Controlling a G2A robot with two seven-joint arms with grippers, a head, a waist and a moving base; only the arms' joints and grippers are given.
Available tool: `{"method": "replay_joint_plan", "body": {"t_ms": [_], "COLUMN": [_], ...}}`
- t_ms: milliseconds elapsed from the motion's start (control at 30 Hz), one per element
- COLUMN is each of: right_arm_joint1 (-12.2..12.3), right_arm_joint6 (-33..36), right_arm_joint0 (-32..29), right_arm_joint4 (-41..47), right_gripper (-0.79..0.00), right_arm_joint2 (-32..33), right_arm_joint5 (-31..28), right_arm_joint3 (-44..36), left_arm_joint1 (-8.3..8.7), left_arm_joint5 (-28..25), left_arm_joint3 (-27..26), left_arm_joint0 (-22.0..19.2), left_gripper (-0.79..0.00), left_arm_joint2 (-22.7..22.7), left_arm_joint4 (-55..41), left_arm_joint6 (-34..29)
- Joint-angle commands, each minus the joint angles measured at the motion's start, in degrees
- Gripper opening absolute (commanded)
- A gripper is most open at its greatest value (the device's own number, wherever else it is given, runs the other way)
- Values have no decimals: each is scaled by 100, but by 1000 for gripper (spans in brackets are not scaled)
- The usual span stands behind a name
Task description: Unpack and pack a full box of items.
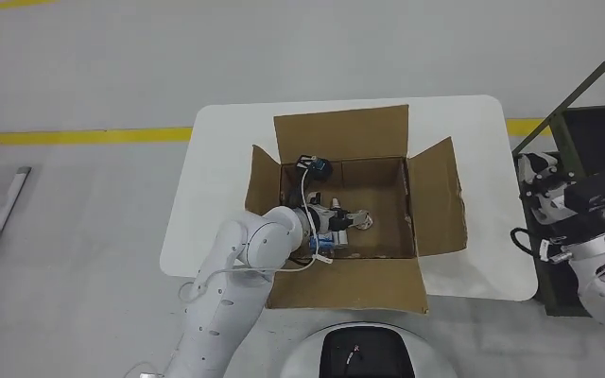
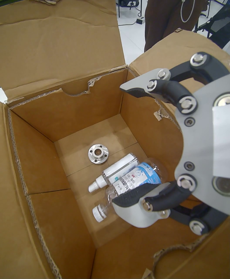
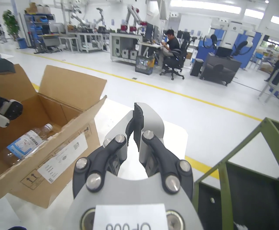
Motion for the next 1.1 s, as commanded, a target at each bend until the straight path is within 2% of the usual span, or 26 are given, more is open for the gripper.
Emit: {"method": "replay_joint_plan", "body": {"t_ms": [0,67,133,400,500,700,833,1067], "right_arm_joint1": [-24,-56,-75,-75,-75,-81,-96,-116], "right_arm_joint6": [433,681,760,760,760,734,806,870], "right_arm_joint0": [84,155,191,191,191,174,155,152], "right_arm_joint4": [-166,-281,-319,-319,-319,-288,-151,-106], "right_gripper": [-785,-785,-785,-785,-785,-785,-785,-785], "right_arm_joint2": [-183,-363,-471,-471,-471,-478,-466,-501], "right_arm_joint5": [547,1003,1205,1205,1205,1145,1069,925], "right_arm_joint3": [-63,-94,-140,-140,-140,-153,-197,-284], "left_arm_joint1": [0,0,0,0,-18,-104,-157,-258], "left_arm_joint5": [0,0,0,0,159,584,691,852], "left_arm_joint3": [0,0,0,0,101,697,1209,1777], "left_arm_joint0": [0,0,0,0,65,-316,-620,-1024], "left_gripper": [0,0,0,0,0,0,0,0], "left_arm_joint2": [0,0,0,0,60,527,826,1208], "left_arm_joint4": [0,0,0,0,-38,407,789,1283], "left_arm_joint6": [0,0,0,0,210,7,-320,-741]}}
